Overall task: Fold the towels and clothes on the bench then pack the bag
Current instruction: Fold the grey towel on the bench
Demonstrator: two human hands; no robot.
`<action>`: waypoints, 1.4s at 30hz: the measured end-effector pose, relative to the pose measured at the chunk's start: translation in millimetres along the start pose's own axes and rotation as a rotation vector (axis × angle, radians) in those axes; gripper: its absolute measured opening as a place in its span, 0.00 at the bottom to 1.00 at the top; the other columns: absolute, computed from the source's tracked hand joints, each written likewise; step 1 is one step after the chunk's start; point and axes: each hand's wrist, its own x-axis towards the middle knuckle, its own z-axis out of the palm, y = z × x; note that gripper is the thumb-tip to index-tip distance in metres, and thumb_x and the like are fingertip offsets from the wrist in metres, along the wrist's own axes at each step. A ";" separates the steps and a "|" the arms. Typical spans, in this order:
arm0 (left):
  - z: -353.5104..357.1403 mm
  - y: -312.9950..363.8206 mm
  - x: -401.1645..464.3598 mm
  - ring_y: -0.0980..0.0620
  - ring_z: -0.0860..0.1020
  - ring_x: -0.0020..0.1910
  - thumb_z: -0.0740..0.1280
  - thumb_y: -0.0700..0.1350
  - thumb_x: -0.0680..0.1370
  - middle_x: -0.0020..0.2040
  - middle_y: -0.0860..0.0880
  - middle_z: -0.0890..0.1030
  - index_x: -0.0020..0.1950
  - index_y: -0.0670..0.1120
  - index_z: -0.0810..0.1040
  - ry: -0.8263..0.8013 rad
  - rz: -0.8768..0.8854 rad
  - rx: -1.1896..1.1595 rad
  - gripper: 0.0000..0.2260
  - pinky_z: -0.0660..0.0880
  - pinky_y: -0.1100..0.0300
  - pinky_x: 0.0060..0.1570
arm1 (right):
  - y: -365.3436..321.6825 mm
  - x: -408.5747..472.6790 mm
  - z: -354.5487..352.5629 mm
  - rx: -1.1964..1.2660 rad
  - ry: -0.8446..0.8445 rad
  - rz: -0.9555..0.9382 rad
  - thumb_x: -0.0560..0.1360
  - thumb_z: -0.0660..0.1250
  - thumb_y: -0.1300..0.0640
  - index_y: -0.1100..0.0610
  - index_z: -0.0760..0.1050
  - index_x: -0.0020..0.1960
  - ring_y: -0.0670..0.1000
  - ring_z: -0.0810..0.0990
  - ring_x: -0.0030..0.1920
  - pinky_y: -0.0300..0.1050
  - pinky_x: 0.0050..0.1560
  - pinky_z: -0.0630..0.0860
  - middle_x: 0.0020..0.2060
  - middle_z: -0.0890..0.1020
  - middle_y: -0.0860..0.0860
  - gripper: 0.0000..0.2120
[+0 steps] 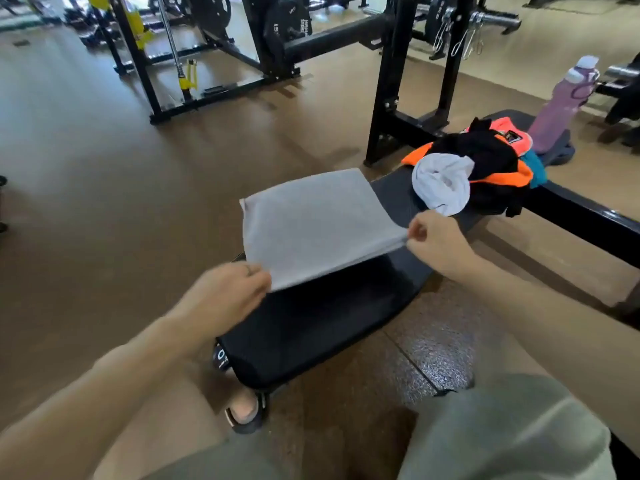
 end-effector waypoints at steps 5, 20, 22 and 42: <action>85.1 28.4 -7.7 0.47 0.77 0.42 0.61 0.46 0.80 0.43 0.51 0.76 0.47 0.50 0.72 -0.297 0.083 -0.090 0.03 0.72 0.55 0.39 | 56.0 -26.7 51.8 -0.318 -0.134 -0.122 0.74 0.63 0.68 0.59 0.71 0.42 0.59 0.75 0.44 0.51 0.43 0.75 0.48 0.72 0.53 0.06; 71.2 -74.3 44.9 0.50 0.78 0.51 0.65 0.42 0.80 0.56 0.51 0.78 0.68 0.51 0.74 -0.049 -0.424 -0.372 0.16 0.76 0.49 0.57 | 47.6 -27.6 42.1 -0.845 -0.113 -0.165 0.54 0.73 0.72 0.61 0.75 0.40 0.63 0.77 0.45 0.57 0.45 0.75 0.41 0.75 0.59 0.17; 82.5 -92.5 53.8 0.46 0.75 0.63 0.63 0.41 0.81 0.67 0.47 0.74 0.75 0.51 0.68 -0.055 -0.547 -0.413 0.22 0.73 0.49 0.64 | 10.9 -28.6 58.8 -0.740 -0.115 -0.260 0.54 0.69 0.72 0.60 0.74 0.40 0.63 0.77 0.45 0.57 0.46 0.76 0.42 0.76 0.59 0.17; 103.7 -109.7 89.0 0.47 0.70 0.36 0.60 0.36 0.77 0.38 0.46 0.76 0.44 0.47 0.66 0.020 -0.619 -0.437 0.07 0.69 0.51 0.35 | -85.9 -76.0 156.7 -0.377 -0.212 -0.332 0.74 0.58 0.50 0.52 0.73 0.55 0.55 0.73 0.50 0.51 0.50 0.71 0.51 0.74 0.52 0.12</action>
